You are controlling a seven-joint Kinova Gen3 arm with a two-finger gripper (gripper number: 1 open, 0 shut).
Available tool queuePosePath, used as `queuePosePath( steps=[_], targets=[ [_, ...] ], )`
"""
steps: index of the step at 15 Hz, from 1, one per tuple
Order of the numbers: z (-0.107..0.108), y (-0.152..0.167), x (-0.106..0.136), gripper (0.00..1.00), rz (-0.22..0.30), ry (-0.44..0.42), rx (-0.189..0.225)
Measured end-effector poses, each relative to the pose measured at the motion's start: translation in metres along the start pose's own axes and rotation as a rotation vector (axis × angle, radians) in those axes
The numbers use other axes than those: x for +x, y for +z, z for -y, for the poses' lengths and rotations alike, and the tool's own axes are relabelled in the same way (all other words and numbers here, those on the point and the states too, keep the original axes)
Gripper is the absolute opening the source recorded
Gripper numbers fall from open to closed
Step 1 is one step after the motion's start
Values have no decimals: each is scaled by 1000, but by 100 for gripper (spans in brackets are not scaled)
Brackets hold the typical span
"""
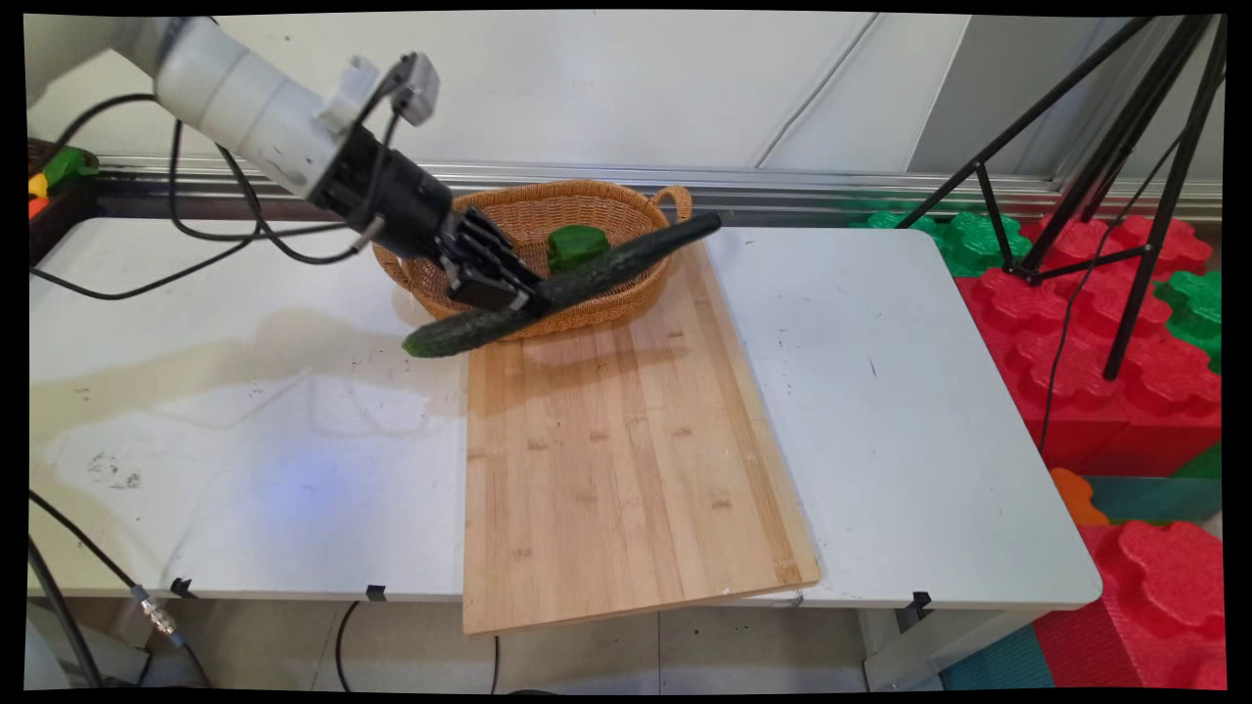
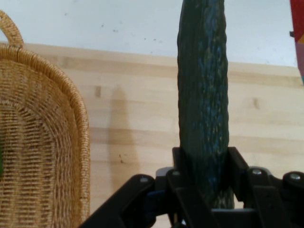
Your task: Place the picked object on the cutting board
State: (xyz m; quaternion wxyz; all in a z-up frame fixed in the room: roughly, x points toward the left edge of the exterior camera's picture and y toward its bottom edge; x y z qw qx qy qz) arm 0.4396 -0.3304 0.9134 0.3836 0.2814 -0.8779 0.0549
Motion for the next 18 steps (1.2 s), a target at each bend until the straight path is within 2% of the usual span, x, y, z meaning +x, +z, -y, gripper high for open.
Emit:
queuePosePath(
  steps=[12, 18],
  targets=[
    [-3, 96, 8, 0, 110, 15, 41],
    [-6, 123, 4, 0, 159, 4, 54]
  ],
)
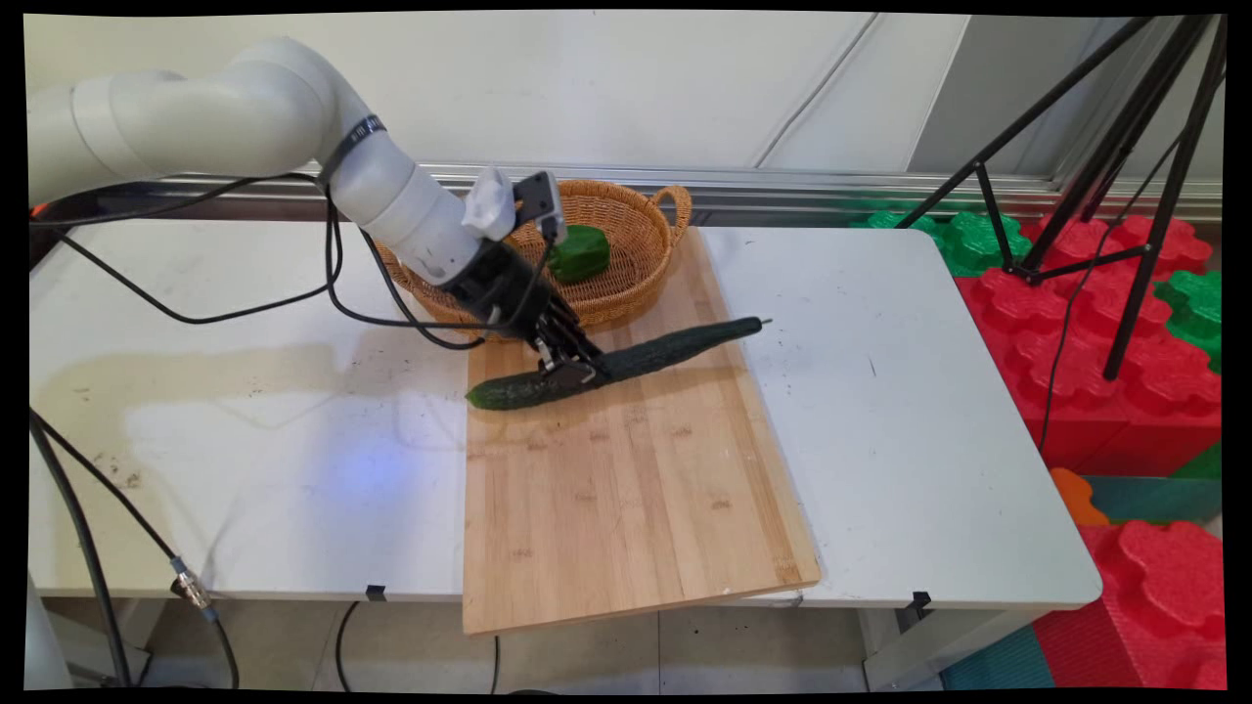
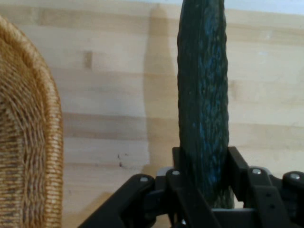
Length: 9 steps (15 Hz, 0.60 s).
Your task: Place the picked object on the cutting board
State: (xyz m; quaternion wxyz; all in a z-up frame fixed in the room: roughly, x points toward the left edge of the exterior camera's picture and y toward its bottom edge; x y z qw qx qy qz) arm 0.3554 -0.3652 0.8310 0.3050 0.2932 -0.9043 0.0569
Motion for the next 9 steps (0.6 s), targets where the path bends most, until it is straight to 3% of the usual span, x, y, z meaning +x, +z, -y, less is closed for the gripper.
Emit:
queuePosePath(
  steps=[9],
  targets=[
    [-2, 26, -1, 0, 45, -15, 15]
  ],
)
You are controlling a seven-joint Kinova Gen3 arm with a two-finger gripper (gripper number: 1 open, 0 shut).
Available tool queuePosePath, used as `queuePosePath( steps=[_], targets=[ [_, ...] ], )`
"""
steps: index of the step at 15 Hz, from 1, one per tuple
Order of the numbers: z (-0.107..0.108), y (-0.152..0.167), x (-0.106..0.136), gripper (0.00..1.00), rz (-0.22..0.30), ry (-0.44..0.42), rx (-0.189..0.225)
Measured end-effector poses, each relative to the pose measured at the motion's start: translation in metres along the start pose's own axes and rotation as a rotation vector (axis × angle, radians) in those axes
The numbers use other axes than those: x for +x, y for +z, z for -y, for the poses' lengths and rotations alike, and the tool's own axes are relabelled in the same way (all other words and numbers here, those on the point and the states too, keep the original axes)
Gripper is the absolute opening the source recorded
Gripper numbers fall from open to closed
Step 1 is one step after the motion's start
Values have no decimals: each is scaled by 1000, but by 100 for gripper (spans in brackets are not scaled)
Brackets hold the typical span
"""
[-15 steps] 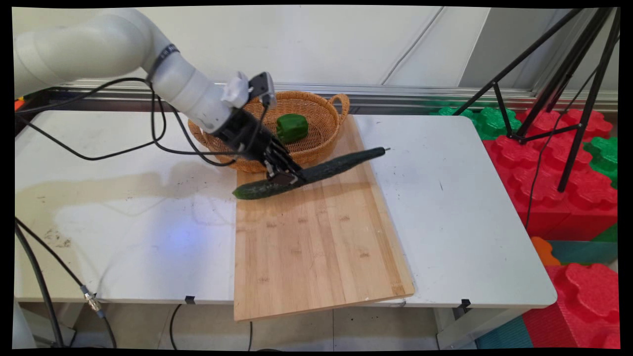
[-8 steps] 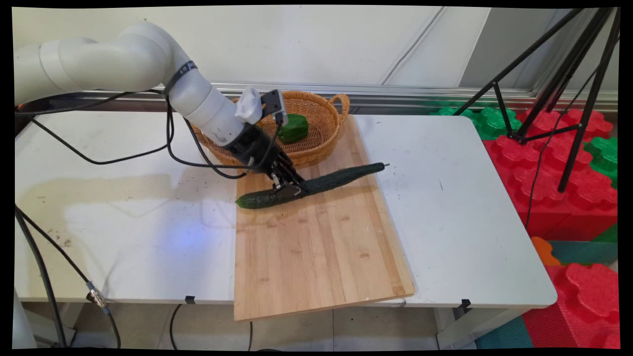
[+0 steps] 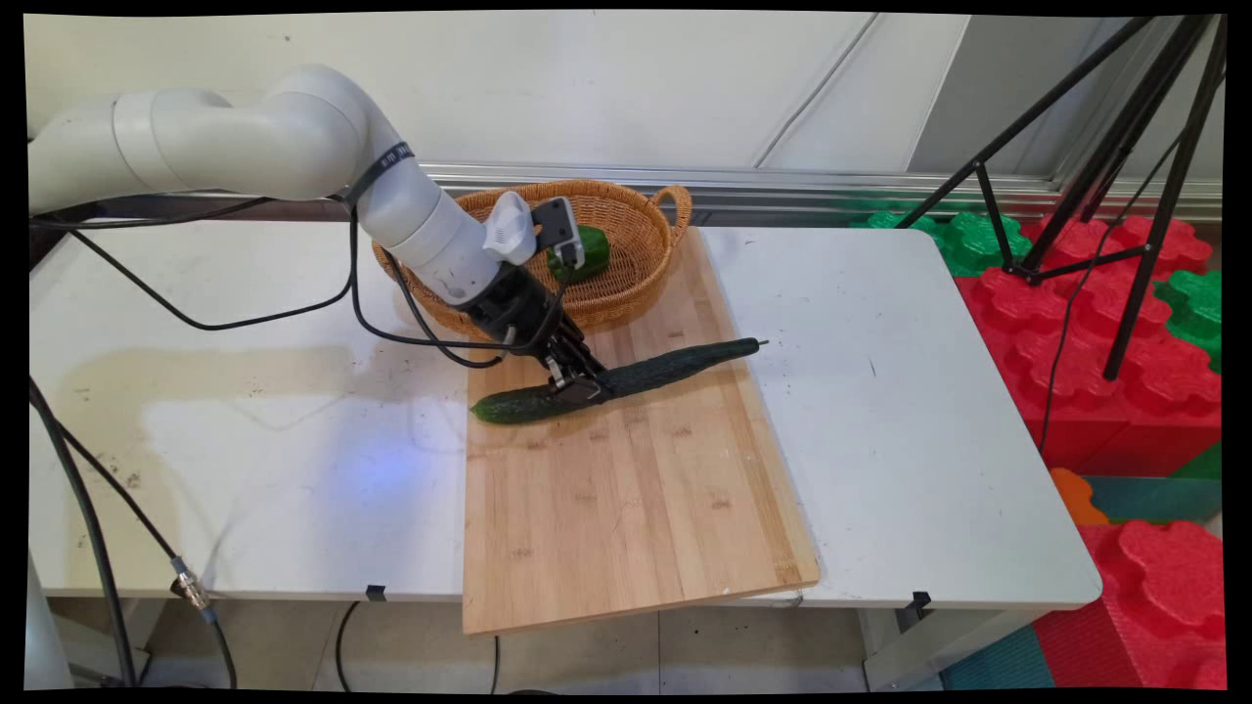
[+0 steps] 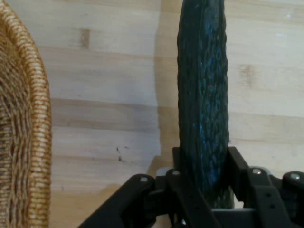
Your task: Place the picked object on the cutting board
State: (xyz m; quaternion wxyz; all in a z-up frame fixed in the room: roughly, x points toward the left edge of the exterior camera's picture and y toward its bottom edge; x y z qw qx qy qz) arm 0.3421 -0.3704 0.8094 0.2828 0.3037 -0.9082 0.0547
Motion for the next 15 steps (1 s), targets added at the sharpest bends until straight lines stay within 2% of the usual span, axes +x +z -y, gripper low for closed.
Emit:
queuePosePath(
  steps=[9, 10, 15],
  targets=[
    [-1, 3, 8, 0, -25, -23, 7],
    [-1, 2, 9, 100, -30, -21, 8],
    [0, -8, 8, 100, -51, -14, 5]
  ],
)
